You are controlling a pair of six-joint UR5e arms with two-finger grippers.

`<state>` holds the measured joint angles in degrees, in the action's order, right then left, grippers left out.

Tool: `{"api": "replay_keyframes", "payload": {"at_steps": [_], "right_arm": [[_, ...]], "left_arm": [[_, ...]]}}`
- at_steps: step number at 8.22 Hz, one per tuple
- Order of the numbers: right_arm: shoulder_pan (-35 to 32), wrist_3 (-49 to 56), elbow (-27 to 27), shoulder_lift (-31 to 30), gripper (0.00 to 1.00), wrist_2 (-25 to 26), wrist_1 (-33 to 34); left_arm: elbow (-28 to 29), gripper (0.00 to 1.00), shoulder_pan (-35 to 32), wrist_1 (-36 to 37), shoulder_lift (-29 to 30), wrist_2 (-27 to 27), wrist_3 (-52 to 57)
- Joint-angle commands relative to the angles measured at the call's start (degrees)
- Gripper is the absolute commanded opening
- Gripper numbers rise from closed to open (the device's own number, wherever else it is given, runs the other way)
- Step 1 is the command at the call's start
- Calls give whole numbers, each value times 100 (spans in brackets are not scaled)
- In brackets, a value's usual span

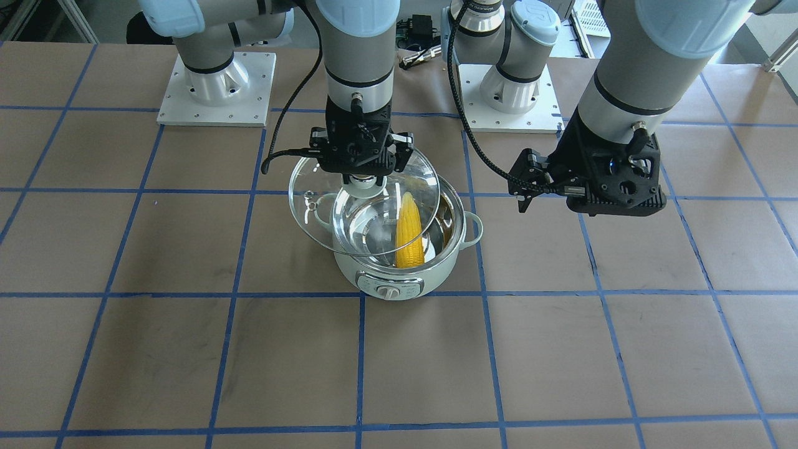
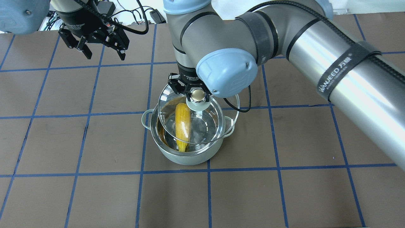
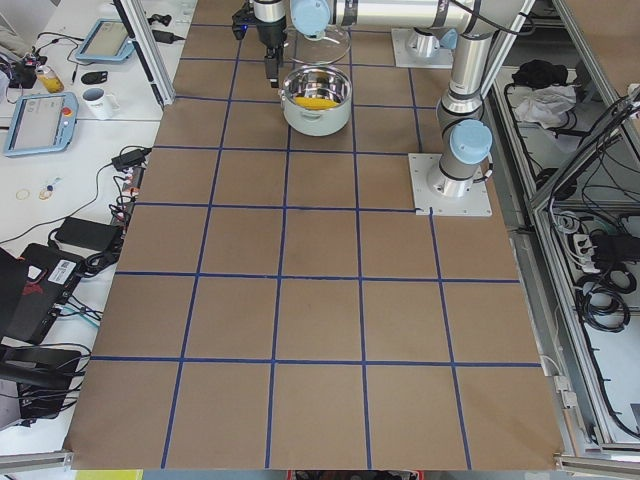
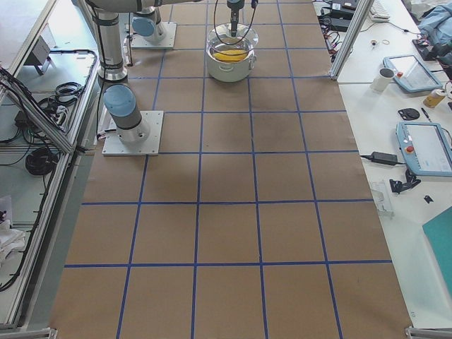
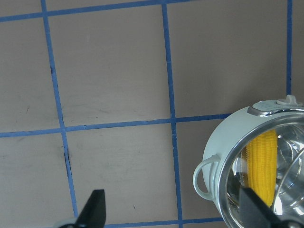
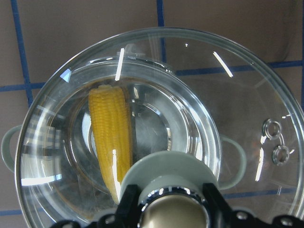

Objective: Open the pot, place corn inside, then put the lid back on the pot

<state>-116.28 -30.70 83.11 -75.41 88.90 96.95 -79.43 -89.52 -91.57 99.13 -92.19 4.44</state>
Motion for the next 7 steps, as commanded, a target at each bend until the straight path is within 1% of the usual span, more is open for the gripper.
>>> {"api": "replay_keyframes", "payload": {"at_steps": [1,2,4,7], "right_arm": [[-202,-243,38,281,28,-56,377],[-246,-234,64,385,28,-144,525],[-281,-252,117,430,27,-136,571],[-299,-173,266,457,27,-136,624]], "left_arm": [[-72,100,14,34,-25,26,4],[-29,100,-3,34,-25,34,4],[-71,100,-4,-2,-200,-18,4],[-90,100,-4,-2,-236,-27,4]]}}
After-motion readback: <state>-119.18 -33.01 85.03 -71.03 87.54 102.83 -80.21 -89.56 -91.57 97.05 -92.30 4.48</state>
